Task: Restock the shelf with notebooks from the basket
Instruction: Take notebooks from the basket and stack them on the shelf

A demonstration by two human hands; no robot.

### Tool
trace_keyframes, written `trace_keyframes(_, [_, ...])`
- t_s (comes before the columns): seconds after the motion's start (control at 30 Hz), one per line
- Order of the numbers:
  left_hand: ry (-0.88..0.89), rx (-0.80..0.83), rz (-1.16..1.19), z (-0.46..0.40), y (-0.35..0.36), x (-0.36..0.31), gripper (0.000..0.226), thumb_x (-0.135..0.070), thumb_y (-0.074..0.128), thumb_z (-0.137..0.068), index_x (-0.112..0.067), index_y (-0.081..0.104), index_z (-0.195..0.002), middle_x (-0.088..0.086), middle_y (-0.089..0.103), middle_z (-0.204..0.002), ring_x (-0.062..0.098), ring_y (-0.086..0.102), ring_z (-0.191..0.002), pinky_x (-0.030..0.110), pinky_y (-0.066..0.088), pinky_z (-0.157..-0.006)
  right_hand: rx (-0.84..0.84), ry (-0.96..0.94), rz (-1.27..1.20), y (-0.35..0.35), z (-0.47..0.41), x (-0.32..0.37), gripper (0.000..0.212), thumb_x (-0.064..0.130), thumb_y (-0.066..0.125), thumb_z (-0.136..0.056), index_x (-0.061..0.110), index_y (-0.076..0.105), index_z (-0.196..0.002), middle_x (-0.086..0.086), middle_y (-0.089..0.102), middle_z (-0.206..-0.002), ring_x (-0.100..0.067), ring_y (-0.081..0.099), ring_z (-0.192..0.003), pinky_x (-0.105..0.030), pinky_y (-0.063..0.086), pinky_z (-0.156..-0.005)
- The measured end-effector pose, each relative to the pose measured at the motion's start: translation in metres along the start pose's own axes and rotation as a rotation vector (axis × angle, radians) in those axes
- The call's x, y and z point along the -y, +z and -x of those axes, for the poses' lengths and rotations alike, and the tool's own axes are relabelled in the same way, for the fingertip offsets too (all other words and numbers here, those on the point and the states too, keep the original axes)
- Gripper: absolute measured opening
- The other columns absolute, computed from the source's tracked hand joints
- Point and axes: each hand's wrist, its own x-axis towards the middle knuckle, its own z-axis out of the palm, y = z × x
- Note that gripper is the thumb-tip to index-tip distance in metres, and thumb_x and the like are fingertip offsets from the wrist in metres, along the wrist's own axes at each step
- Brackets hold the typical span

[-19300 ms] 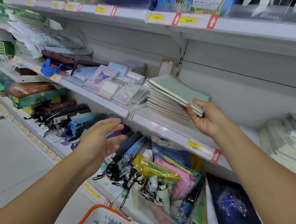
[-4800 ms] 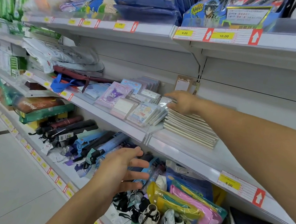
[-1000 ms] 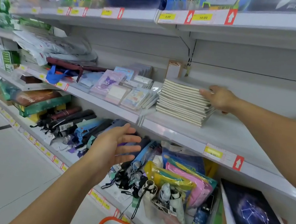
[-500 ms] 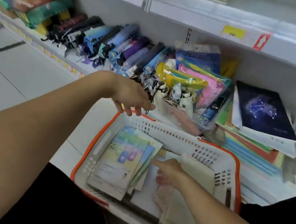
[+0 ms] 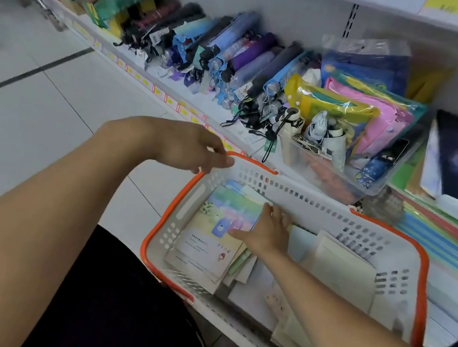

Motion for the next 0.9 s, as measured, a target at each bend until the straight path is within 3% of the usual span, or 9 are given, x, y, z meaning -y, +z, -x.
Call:
trace_keyframes(0.07, [0.043,-0.131,0.039,-0.004,-0.002,0.003,0.050,-0.069,0.044,-0.088,-0.034,0.057,-0.121,-0.009,0.064,-0.109,0.009,0.061,-0.093,0.033,0.045,-0.085,-0.008,0.021,-0.013,0.000,-0.009,-0.003,0.094,0.072,0.081,-0.055,0.017,0.047,-0.122,-0.004,0.044,-0.129,-0.029,0.039,-0.121,-0.037,0.043,-0.090])
trace_keyframes(0.27, [-0.036,0.131,-0.164,-0.015,0.007,-0.007,0.049,-0.069,0.044,-0.088,-0.036,0.057,-0.122,-0.010,0.063,-0.102,0.019,0.062,-0.103,0.039,0.048,-0.097,-0.038,0.089,-0.142,0.000,-0.022,-0.006,0.094,0.056,0.093,-0.046,0.015,0.046,-0.116,-0.007,0.042,-0.119,-0.028,0.037,-0.118,-0.037,0.044,-0.087])
trace_keyframes(0.43, [-0.020,0.132,-0.223,-0.018,0.015,-0.028,0.053,-0.067,0.041,-0.092,-0.032,0.054,-0.129,-0.005,0.057,-0.121,0.021,0.057,-0.113,0.040,0.044,-0.102,-0.166,0.017,-0.252,0.001,-0.021,-0.018,0.049,0.021,0.082,-0.076,0.019,0.056,-0.116,-0.006,0.051,-0.117,-0.028,0.049,-0.114,-0.040,0.047,-0.087])
trace_keyframes(0.53, [-0.019,0.163,-0.268,-0.015,0.021,-0.034,0.054,-0.064,0.040,-0.094,-0.027,0.053,-0.132,-0.003,0.056,-0.127,0.019,0.055,-0.111,0.035,0.043,-0.096,-0.224,0.017,-0.281,0.002,-0.020,-0.020,0.021,0.014,0.071,-0.086,0.018,0.063,-0.105,-0.007,0.056,-0.113,-0.027,0.053,-0.108,-0.036,0.046,-0.084])
trace_keyframes(0.63, [-0.001,0.130,-0.250,-0.009,0.024,-0.030,0.061,-0.066,0.042,-0.092,-0.028,0.047,-0.139,-0.005,0.052,-0.134,0.015,0.048,-0.108,0.029,0.036,-0.089,-0.207,0.108,-0.341,-0.013,-0.026,-0.015,0.014,0.007,0.061,-0.091,0.009,0.066,-0.104,-0.012,0.065,-0.112,-0.031,0.060,-0.104,-0.034,0.046,-0.083])
trace_keyframes(0.7, [-0.020,0.042,-0.245,-0.005,0.022,-0.022,0.074,-0.069,0.047,-0.087,-0.025,0.038,-0.146,-0.002,0.046,-0.144,0.019,0.047,-0.121,0.032,0.038,-0.096,-0.198,0.156,-0.502,-0.038,-0.032,-0.007,0.015,0.003,0.054,-0.094,0.005,0.062,-0.106,-0.018,0.065,-0.107,-0.029,0.061,-0.090,-0.037,0.046,-0.077])
trace_keyframes(0.77, [-0.084,-0.094,-0.259,-0.006,0.018,-0.010,0.089,-0.072,0.053,-0.082,-0.016,0.032,-0.149,0.005,0.041,-0.150,0.025,0.044,-0.132,0.036,0.040,-0.103,-0.131,0.164,-0.870,-0.076,-0.034,0.005,0.013,0.001,0.050,-0.096,0.011,0.055,-0.104,-0.021,0.058,-0.096,-0.021,0.054,-0.071,-0.036,0.046,-0.063])
trace_keyframes(0.83, [-0.158,-0.167,-0.150,-0.009,0.013,-0.001,0.106,-0.080,0.056,-0.071,-0.010,0.031,-0.147,0.007,0.041,-0.149,0.026,0.044,-0.132,0.034,0.042,-0.096,-0.029,0.108,-1.252,-0.113,-0.027,0.020,0.016,0.000,0.048,-0.099,0.016,0.051,-0.099,-0.014,0.062,-0.090,-0.021,0.061,-0.061,-0.030,0.052,-0.052])
trace_keyframes(0.9, [-0.185,-0.158,0.061,-0.008,0.010,-0.003,0.109,-0.084,0.063,-0.060,-0.011,0.044,-0.138,0.005,0.052,-0.139,0.026,0.054,-0.121,0.031,0.043,-0.083,0.030,-0.004,-1.514,-0.141,-0.020,0.033,0.017,0.000,0.047,-0.102,0.016,0.052,-0.098,-0.007,0.071,-0.092,-0.019,0.071,-0.067,-0.033,0.060,-0.055])
